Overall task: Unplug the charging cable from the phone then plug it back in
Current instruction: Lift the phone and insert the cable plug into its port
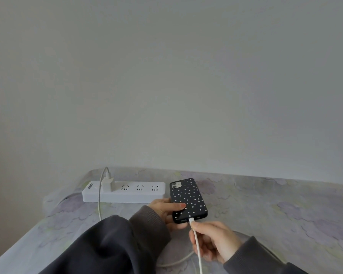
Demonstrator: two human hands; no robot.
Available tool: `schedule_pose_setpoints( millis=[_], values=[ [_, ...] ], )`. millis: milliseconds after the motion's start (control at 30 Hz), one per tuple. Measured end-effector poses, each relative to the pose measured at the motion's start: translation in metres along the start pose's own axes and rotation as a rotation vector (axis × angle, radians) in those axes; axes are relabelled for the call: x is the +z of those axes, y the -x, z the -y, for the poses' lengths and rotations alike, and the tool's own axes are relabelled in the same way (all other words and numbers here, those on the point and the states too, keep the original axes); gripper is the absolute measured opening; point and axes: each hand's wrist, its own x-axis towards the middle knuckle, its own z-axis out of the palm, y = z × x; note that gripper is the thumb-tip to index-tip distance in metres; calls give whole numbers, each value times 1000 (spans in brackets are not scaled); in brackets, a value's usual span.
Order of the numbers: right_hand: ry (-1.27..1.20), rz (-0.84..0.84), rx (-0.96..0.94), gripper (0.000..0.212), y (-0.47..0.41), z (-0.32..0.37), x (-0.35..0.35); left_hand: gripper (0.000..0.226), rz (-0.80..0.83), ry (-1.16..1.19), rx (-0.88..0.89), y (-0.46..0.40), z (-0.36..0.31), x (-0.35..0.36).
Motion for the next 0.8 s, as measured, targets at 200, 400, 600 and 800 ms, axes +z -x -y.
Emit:
schedule_pose_setpoints(
  millis=[200,400,600,800],
  values=[
    [3,5,-4,48,0,-1,-1,10,0,-1,1,0,1,1],
    [-3,6,-2,48,-1,0,-1,10,-8,-10,-4,-1,0,1],
    [-3,5,-4,49,-1,-1,-2,9,-12,-7,-6,-2,1,0],
    [-7,5,-4,49,-1,-1,-1,9,-4,-7,-12,-2,1,-1]
  ],
)
